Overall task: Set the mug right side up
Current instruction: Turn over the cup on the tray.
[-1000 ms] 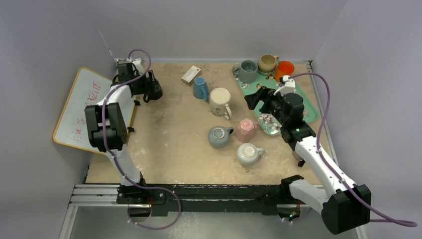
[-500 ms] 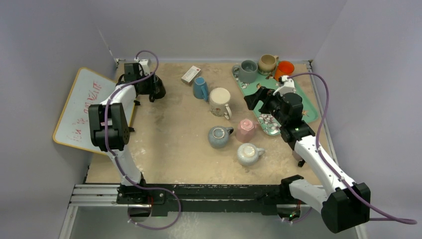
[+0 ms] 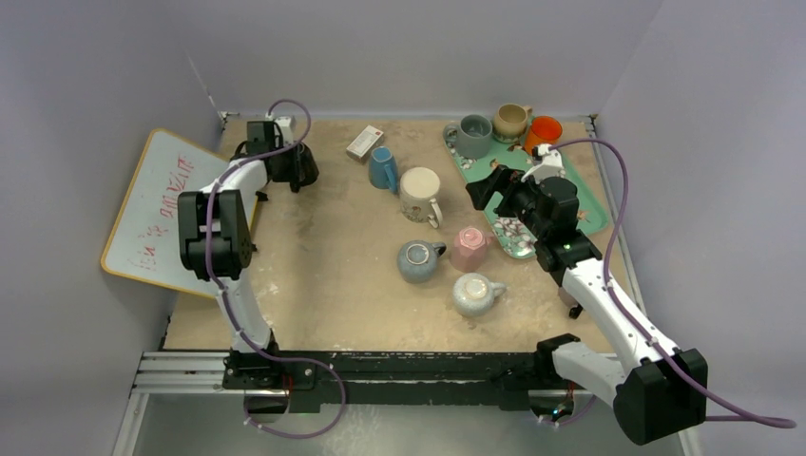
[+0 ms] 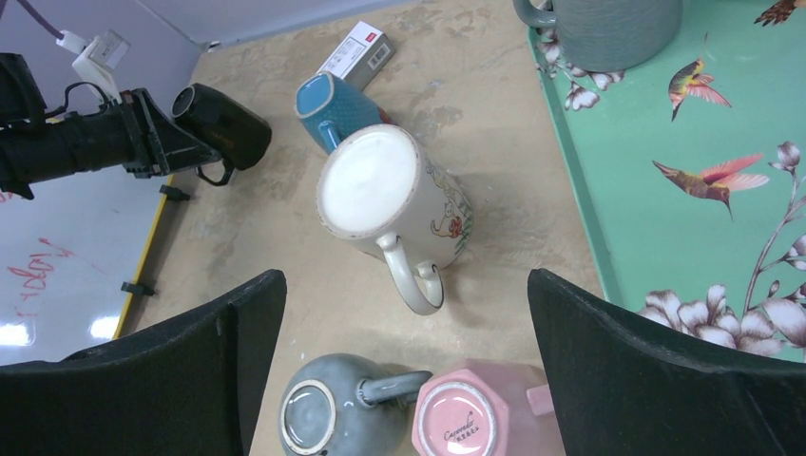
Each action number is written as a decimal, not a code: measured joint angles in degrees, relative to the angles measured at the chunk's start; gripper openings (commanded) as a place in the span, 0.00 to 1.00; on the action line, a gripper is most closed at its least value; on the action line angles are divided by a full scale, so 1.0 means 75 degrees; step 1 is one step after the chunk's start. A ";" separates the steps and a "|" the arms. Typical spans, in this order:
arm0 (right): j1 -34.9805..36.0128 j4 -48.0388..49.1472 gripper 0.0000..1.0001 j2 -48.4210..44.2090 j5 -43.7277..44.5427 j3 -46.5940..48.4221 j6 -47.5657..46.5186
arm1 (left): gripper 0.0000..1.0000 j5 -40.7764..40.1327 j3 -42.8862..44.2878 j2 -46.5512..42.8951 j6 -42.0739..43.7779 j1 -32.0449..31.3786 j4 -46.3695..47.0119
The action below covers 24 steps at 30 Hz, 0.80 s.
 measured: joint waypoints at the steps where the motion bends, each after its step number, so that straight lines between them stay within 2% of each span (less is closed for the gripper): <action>1: 0.0000 0.0000 0.99 0.0000 0.0000 0.0000 0.0000 | 0.20 -0.0041 0.0029 0.0012 0.0012 -0.0023 -0.0041; 3: 0.0000 0.0000 0.99 -0.0006 0.0000 0.0000 0.0000 | 0.12 -0.0128 0.0117 0.0044 0.0047 -0.0087 -0.0117; 8: 0.0000 0.0000 0.99 -0.0012 0.0003 0.0000 -0.0023 | 0.00 -0.0353 0.0274 0.0137 0.0038 -0.0227 -0.0172; 13: 0.0003 -0.0026 0.99 -0.0012 0.0070 -0.0003 0.0061 | 0.00 -0.0358 0.0423 0.0137 -0.0122 -0.0242 -0.0463; 20: 0.0003 -0.0189 0.99 -0.0015 0.0289 -0.0003 0.0326 | 0.00 -0.0224 0.1023 0.0166 -0.0930 -0.0242 -0.1620; 24: 0.0003 -0.0178 0.94 -0.0003 0.0236 -0.0003 0.0289 | 0.00 -0.0061 0.1075 0.0160 -0.1419 -0.0242 -0.1932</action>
